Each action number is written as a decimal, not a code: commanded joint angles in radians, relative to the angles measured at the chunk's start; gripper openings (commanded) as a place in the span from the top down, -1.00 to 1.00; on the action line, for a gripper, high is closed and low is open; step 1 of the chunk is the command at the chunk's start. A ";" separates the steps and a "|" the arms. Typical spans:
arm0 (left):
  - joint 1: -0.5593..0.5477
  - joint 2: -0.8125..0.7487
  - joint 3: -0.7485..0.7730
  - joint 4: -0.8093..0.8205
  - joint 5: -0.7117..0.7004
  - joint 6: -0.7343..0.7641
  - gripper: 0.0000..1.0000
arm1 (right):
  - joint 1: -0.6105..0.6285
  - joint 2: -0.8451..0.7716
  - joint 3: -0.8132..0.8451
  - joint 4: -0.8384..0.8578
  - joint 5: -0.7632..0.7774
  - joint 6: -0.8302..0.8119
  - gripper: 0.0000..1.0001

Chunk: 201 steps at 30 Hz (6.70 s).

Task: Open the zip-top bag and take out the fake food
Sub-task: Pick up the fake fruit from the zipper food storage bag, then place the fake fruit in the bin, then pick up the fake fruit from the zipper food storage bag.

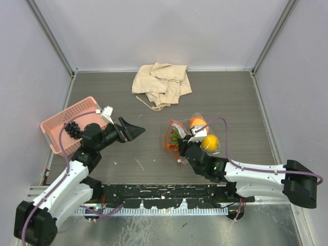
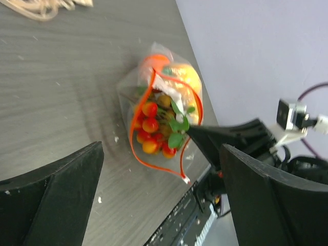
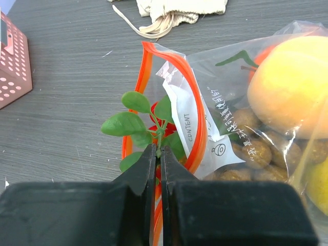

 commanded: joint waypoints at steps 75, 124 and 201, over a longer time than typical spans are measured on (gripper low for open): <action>-0.310 0.009 0.856 -0.711 -0.282 0.633 -0.96 | -0.356 0.297 0.588 0.029 -1.302 -0.626 0.98; -0.133 0.247 0.852 -0.270 -0.198 0.604 -0.96 | -0.165 1.603 2.022 0.134 -1.009 -0.175 0.64; -0.358 0.304 0.080 0.248 -0.106 -0.060 0.04 | -0.306 0.229 0.532 -0.479 -0.472 -0.287 -0.22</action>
